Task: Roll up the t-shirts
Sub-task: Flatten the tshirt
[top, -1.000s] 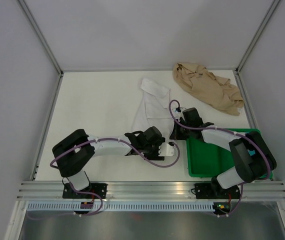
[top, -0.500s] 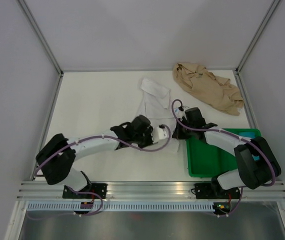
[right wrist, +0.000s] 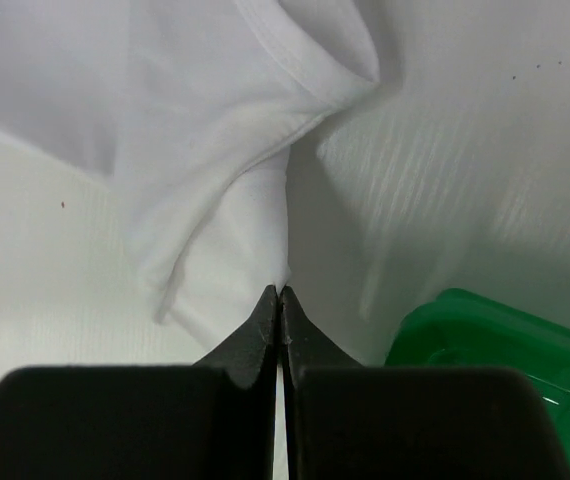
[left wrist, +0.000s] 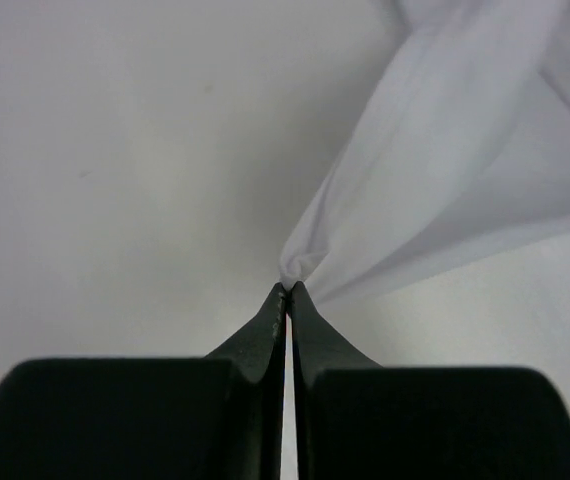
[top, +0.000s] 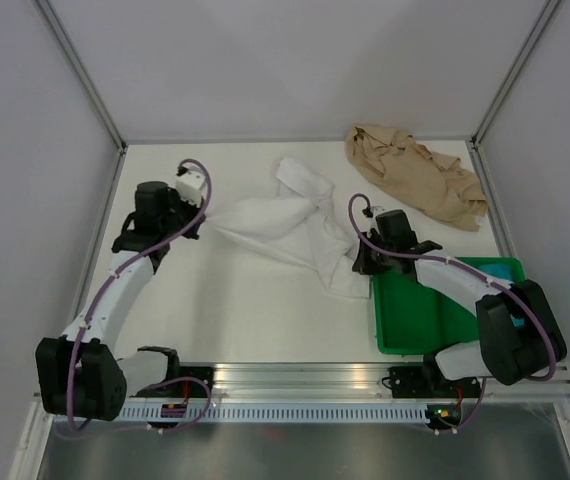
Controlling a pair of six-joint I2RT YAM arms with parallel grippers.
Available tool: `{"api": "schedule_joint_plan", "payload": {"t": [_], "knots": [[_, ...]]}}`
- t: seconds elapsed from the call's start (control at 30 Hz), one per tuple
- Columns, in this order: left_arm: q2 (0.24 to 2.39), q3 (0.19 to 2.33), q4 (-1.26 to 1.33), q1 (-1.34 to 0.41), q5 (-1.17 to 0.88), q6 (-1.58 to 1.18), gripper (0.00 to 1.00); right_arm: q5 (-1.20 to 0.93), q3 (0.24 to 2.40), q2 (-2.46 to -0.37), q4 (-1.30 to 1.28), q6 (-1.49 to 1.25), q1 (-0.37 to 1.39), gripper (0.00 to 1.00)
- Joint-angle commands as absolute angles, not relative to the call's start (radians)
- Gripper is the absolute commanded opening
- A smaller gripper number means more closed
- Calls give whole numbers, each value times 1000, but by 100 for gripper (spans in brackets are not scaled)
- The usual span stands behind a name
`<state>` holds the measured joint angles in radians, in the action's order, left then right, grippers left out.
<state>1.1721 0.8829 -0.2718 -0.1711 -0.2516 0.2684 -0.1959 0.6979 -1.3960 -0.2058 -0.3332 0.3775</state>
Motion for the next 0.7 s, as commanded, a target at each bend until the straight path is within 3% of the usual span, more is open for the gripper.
{"api": "schedule_joint_plan", "payload": {"t": [0.0,0.13,0.4,0.47,0.53,0.67], "knots": [[1117,893,-293,48,-307,189,2,-238,761,-1339,-250,-302,374,0],[1080,881,-330,268,-386,235,2,-282,772,-1299,-296,-287,374,0],[1040,645,-396,295,-505,301,2,-252,709,-1376,-250,-331,428,0],[1034,618,-391,293,-456,336,2,-212,719,-1413,-262,-334,462,31],[1037,623,-437,293,-477,383,2,-134,741,-1411,-287,-344,483,45],[1022,627,-498,287,-505,469,2,24,799,-1336,-313,-388,544,49]]}}
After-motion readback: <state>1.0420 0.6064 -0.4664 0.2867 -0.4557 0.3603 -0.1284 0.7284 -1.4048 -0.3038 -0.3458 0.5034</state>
